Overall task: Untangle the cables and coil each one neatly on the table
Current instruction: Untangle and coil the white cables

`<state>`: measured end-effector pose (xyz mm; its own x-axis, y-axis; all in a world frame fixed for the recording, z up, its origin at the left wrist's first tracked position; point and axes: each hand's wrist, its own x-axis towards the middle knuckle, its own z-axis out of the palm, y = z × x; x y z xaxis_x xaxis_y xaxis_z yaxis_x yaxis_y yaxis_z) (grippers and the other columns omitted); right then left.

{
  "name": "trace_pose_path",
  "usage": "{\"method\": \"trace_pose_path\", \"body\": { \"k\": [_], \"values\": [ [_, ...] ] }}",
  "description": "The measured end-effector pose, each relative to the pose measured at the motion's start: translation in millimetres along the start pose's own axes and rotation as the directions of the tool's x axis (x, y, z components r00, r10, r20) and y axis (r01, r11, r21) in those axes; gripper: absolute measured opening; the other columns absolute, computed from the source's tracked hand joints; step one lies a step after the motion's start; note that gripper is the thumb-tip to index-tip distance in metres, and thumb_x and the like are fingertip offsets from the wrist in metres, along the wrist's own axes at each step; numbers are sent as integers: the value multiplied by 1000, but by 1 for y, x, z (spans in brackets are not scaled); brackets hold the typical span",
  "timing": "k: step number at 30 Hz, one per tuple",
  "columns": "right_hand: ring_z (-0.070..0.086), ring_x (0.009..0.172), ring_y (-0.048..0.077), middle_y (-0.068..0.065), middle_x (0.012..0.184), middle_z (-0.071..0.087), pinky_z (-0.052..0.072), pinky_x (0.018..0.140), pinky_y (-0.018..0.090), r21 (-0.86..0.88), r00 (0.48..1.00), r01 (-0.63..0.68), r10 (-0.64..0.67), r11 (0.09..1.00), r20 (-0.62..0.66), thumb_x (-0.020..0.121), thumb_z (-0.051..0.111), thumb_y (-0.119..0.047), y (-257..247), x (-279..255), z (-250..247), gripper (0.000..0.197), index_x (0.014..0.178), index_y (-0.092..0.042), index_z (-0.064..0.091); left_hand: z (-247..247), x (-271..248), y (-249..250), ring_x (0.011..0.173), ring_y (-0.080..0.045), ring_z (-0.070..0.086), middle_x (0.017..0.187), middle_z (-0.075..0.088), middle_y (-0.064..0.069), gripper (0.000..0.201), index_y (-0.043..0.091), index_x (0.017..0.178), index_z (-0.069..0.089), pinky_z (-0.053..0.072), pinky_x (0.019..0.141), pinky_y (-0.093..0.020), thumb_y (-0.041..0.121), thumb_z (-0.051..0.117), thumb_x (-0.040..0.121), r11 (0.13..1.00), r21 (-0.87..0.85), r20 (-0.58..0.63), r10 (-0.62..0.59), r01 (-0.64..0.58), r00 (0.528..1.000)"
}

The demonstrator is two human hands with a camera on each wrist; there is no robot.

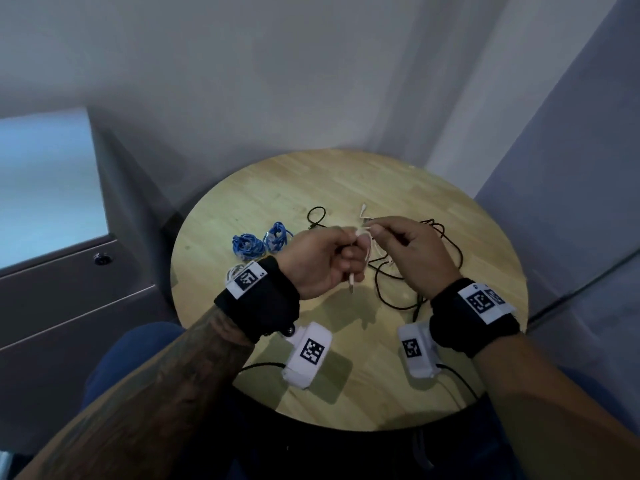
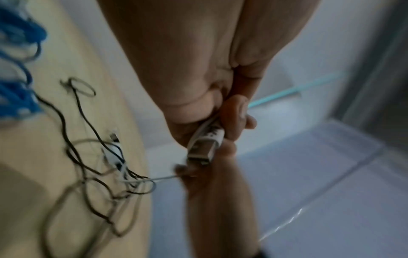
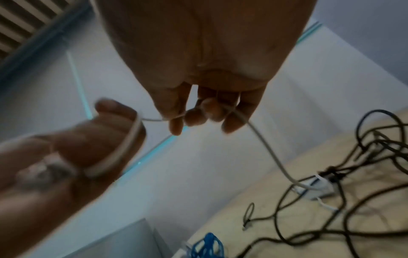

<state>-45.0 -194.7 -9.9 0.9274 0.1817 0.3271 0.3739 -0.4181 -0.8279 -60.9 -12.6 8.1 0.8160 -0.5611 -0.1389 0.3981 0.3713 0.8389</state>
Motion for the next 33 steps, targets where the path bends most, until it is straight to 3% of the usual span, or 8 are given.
{"method": "trace_pose_path", "body": {
  "k": [5, 12, 15, 18, 22, 25, 30, 33],
  "values": [
    [57, 59, 7, -9, 64, 61, 48, 67, 28, -134, 963, -98, 128, 986, 238, 102, 53, -31, 26, 4, 11, 23, 87, -34, 70, -15, 16, 14, 66, -11, 59, 75, 53, 0, 24, 4, 100, 57, 57, 79, -30, 10, 34, 101, 915, -304, -201, 211, -266, 957],
    [64, 87, 12, -11, 92, 66, 47, 77, 29, -498, 857, -15, 268, 867, 441, 99, 53, -32, 35, 10, 18, 16, 112, -34, 63, -42, 52, 10, 84, -20, 73, 87, 73, -8, 16, 2, 102, 60, 54, 88, -34, 6, 45, 100, 856, -181, -529, 330, -484, 782],
    [62, 97, 17, -8, 100, 68, 48, 81, 31, -560, 894, 70, 198, 826, 403, 100, 50, -30, 31, 14, 12, 27, 124, -32, 62, -48, 61, 2, 81, -23, 73, 90, 71, -13, 13, -3, 104, 61, 58, 82, -31, 1, 50, 98, 843, -81, -609, 381, -532, 696],
    [61, 95, 19, -4, 104, 69, 42, 76, 30, -499, 946, 193, -26, 845, 322, 101, 50, -29, 21, 20, 10, 27, 121, -24, 67, -49, 66, -9, 79, -22, 72, 84, 73, -2, 15, -6, 100, 66, 55, 70, -31, 1, 53, 96, 863, 295, -578, 503, -410, 643],
    [54, 77, 10, -9, 88, 62, 41, 67, 30, -399, 973, 219, -170, 890, 155, 96, 57, -21, 10, 28, 4, 18, 107, -24, 71, -37, 64, -20, 62, -2, 61, 76, 66, 9, 23, 6, 80, 65, 47, 61, -24, 7, 52, 98, 690, 706, -340, 530, -162, 777],
    [54, 79, 10, -10, 87, 63, 46, 72, 28, -263, 983, 183, -180, 947, 34, 88, 64, -15, 8, 32, -4, 17, 102, -25, 66, -26, 60, -22, 60, -15, 51, 63, 55, 2, 35, 13, 74, 56, 40, 60, -32, 22, 39, 104, 583, 803, -178, 431, -123, 885],
    [57, 86, 11, -10, 94, 65, 46, 80, 22, -179, 980, 183, -194, 967, -44, 95, 62, -15, 22, 37, -8, 11, 103, -18, 69, -18, 55, -4, 50, -13, 35, 55, 38, 3, 35, 9, 75, 56, 36, 55, -27, 15, 36, 103, 872, 480, -230, 229, -95, 946],
    [56, 91, 15, -6, 99, 62, 48, 83, 37, -313, 994, 109, -94, 943, 62, 98, 58, -22, 48, 36, -6, 11, 103, -21, 68, -23, 51, 6, 46, -10, 30, 55, 30, 6, 33, 11, 76, 51, 37, 56, -27, 18, 32, 103, 989, 81, -231, 143, -127, 962]
  ]
}}
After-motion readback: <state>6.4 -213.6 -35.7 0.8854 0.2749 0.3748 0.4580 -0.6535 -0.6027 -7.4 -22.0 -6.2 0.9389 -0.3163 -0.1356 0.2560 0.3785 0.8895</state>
